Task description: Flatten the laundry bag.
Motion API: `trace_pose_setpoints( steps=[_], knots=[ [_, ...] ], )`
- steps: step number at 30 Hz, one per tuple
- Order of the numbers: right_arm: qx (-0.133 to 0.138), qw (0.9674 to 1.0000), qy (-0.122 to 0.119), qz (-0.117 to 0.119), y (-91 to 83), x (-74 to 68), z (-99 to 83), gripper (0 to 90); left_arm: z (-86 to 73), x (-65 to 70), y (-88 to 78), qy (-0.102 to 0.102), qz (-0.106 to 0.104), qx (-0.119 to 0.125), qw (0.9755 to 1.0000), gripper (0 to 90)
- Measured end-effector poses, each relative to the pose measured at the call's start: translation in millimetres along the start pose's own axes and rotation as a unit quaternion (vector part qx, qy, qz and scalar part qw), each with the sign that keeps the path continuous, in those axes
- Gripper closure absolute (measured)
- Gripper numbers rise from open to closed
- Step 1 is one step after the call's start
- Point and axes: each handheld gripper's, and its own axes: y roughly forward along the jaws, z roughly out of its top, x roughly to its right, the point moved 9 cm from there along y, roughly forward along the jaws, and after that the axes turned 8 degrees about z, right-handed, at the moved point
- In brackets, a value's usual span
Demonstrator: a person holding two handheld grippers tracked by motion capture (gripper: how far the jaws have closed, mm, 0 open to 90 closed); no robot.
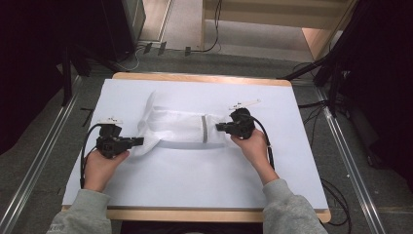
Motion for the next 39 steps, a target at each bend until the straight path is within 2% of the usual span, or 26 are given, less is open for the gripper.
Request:
trace_pose_setpoints(
  steps=[5, 8, 12, 16, 22, 24, 27, 30, 32, 34, 35, 36, 38, 39],
  knots=[
    [0.006, 1.0, -0.001, -0.003, -2.9, 2.3, 4.5, 90.0, 6.7, -23.3, 2.2, -0.024, 0.009, 0.008, 0.9996, 90.0],
    [0.004, 0.9999, -0.002, -0.009, 0.2, 5.9, 6.7, 90.0, 12.6, -36.8, 7.6, -0.028, 0.018, 0.008, 0.9994, 90.0],
    [0.0, 0.9998, 0.009, -0.02, 9.4, 19.2, 7.1, 90.0, 18.4, -52.6, 16.0, -0.039, 0.028, 0.007, 0.9988, 90.0],
    [-0.002, 0.9996, 0.012, -0.026, 13.3, 28.1, 7.4, 90.0, 21.2, -63.5, 23.7, -0.044, 0.027, 0.002, 0.9987, 90.0],
    [-0.013, 0.9987, 0.026, -0.043, 22.6, 46.2, 2.6, 90.0, 17.0, -79.2, 35.0, -0.054, 0.036, -0.017, 0.9977, 90.0],
    [-0.015, 0.9986, 0.025, -0.045, 23.7, 48.1, 1.6, 90.0, 15.6, -82.1, 36.0, -0.057, 0.038, -0.02, 0.9974, 90.0],
    [-0.024, 0.9974, 0.03, -0.062, 23.7, 56.8, -3.3, 90.0, 13.2, -86.7, 36.1, -0.063, 0.038, -0.025, 0.997, 90.0],
    [-0.02, 0.9975, 0.039, -0.056, 21.4, 58.0, -3.7, 90.0, 12.4, -86.4, 37.3, -0.064, 0.037, -0.027, 0.9969, 90.0],
    [-0.023, 0.9975, 0.036, -0.057, 19.9, 57.4, -4.2, 86.0, 11.8, -84.5, 38.1, -0.061, 0.03, -0.03, 0.9972, 88.5],
    [-0.02, 0.9978, 0.034, -0.053, 16.5, 53.9, -2.8, 82.9, 12.7, -80.6, 37.2, -0.062, 0.013, -0.027, 0.9976, 80.3],
    [-0.013, 0.9982, 0.025, -0.053, 9.4, 49.2, 0.6, 78.7, 13.2, -79.8, 36.4, -0.057, 0.014, -0.024, 0.998, 73.2],
    [-0.01, 0.9984, 0.017, -0.053, 4.9, 46.6, 2.3, 77.0, 15.2, -78.5, 32.9, -0.048, 0.018, -0.016, 0.9986, 70.7],
    [-0.005, 0.9983, 0.012, -0.057, -0.3, 44.0, 4.2, 74.7, 16.4, -77.2, 30.5, -0.048, 0.015, -0.012, 0.9986, 67.9],
    [0.005, 0.9984, 0.002, -0.057, -11.8, 39.0, 7.0, 71.5, 17.8, -76.3, 25.3, -0.046, 0.015, -0.008, 0.9988, 61.1]
  ],
)
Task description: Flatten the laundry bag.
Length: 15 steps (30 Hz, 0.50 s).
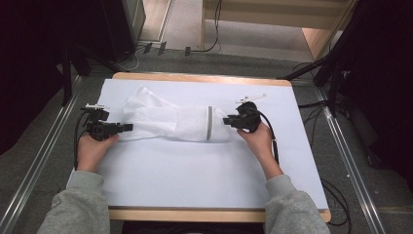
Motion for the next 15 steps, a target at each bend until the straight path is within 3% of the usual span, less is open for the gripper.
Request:
trace_pose_setpoints(
  steps=[7, 15],
  knots=[
    [0.022, 0.9996, -0.014, 0.009, -32.9, -12.0, -4.0, 70.4, -1.1, 6.1, -19.0, 0.017, -0.004, 0.006, 0.9998, 47.5],
    [0.018, 0.9994, -0.019, 0.021, -42.4, -27.5, -24.5, 67.6, -1.3, 5.4, -41.0, 0.007, -0.007, 0.027, 0.9996, 45.8]
  ],
)
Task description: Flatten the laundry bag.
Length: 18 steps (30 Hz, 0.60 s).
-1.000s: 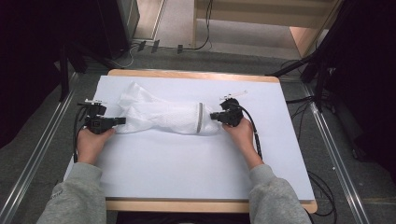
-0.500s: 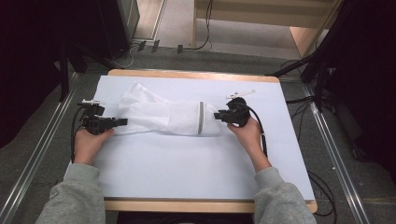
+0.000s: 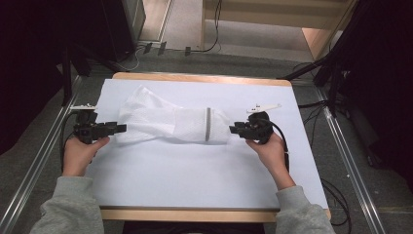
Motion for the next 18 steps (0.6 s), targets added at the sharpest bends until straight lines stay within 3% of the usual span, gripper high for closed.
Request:
trace_pose_setpoints(
  steps=[5, 8, 15, 18],
  knots=[
    [-0.013, 0.9999, 0.004, -0.003, 2.7, -5.0, -19.3, 62.2, 0.4, 7.1, -10.6, 0.001, -0.001, 0.011, 0.9999, 46.0],
    [-0.03, 0.9995, 0.01, 0.007, 10.2, -6.2, -32.2, 60.4, -1.3, 17.0, -12.8, 0.007, -0.007, 0.016, 0.9998, 46.4],
    [-0.04, 0.9992, 0.003, 0.004, 23.7, -7.5, -34.9, 58.9, -4.0, 33.8, -10.4, 0.024, -0.013, 0.018, 0.9994, 46.5],
    [-0.046, 0.9988, 0.011, 0.011, 31.4, -7.6, -36.2, 58.8, -5.4, 37.4, -7.9, 0.029, -0.016, 0.015, 0.9994, 46.5]
  ],
)
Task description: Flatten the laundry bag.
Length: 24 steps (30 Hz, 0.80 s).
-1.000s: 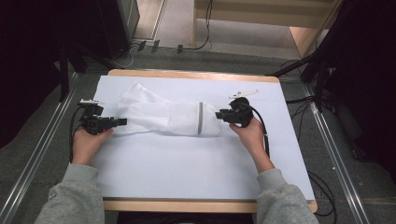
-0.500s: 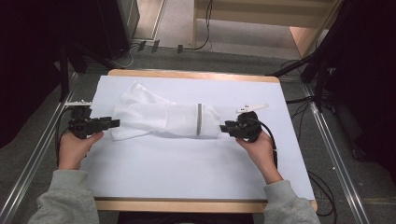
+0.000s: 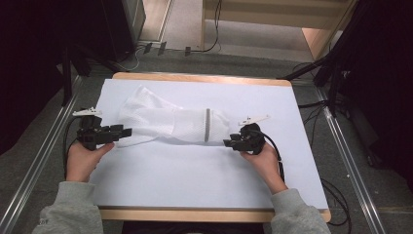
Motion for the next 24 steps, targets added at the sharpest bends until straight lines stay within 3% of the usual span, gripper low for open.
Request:
trace_pose_setpoints(
  steps=[5, 6, 7, 8, 10, 11, 13, 14, 16, 17, 19, 20, 23, 24],
  knots=[
    [-0.016, 0.9998, -0.003, -0.007, 13.6, 1.1, 0.1, 61.0, -3.2, 3.5, 6.2, 0.005, -0.002, -0.009, 0.9999, 46.6],
    [-0.016, 0.9999, -0.002, -0.005, 15.8, 0.9, 0.9, 65.3, -3.7, 3.6, 6.8, 0.007, 0.0, -0.011, 0.9999, 46.6],
    [-0.017, 0.9998, 0.007, 0.009, 18.6, -1.7, 2.3, 78.8, -3.8, 4.2, 7.4, 0.007, -0.002, -0.011, 0.9999, 46.6],
    [-0.019, 0.9996, 0.013, 0.017, 19.5, -4.5, 2.8, 84.1, -3.8, 4.8, 7.9, 0.008, -0.003, -0.011, 0.9999, 46.5],
    [-0.02, 0.9994, 0.015, 0.025, 19.8, -6.9, 3.3, 87.2, -3.9, 5.0, 7.8, 0.009, -0.003, -0.012, 0.9999, 46.5],
    [-0.022, 0.9988, 0.017, 0.039, 18.6, -16.6, 4.7, 89.2, -3.8, 5.1, 7.9, 0.008, -0.004, -0.011, 0.9999, 46.5],
    [-0.022, 0.9987, 0.011, 0.044, 17.8, -20.0, 5.4, 89.4, -3.8, 5.1, 7.9, 0.008, -0.004, -0.012, 0.9999, 46.5],
    [-0.02, 0.9982, 0.008, 0.057, 13.4, -34.0, 6.9, 89.5, -3.8, 5.3, 7.9, 0.008, -0.004, -0.013, 0.9999, 46.5],
    [-0.017, 0.9979, 0.005, 0.063, 11.8, -39.0, 7.5, 89.5, -3.3, 6.4, 8.2, 0.008, -0.005, -0.012, 0.9999, 46.5],
    [-0.013, 0.9972, -0.003, 0.073, 5.9, -54.1, 8.1, 89.5, -3.1, 7.0, 8.5, 0.009, -0.006, -0.012, 0.9999, 46.5],
    [-0.006, 0.9963, -0.011, 0.085, 1.8, -67.1, 7.8, 89.5, -2.6, 8.7, 9.4, 0.011, -0.007, -0.014, 0.9998, 46.5],
    [-0.006, 0.9963, -0.011, 0.085, 1.8, -67.1, 7.8, 89.5, -2.5, 9.4, 9.8, 0.013, -0.007, -0.015, 0.9998, 46.5],
    [-0.006, 0.9948, -0.021, 0.1, -2.2, -91.0, -0.9, 89.4, -1.0, 13.2, 11.8, 0.017, -0.011, -0.016, 0.9997, 46.4],
    [-0.006, 0.9948, -0.021, 0.1, -2.2, -91.0, -0.9, 89.4, -0.6, 14.0, 12.3, 0.018, -0.011, -0.016, 0.9997, 46.4]
  ],
)
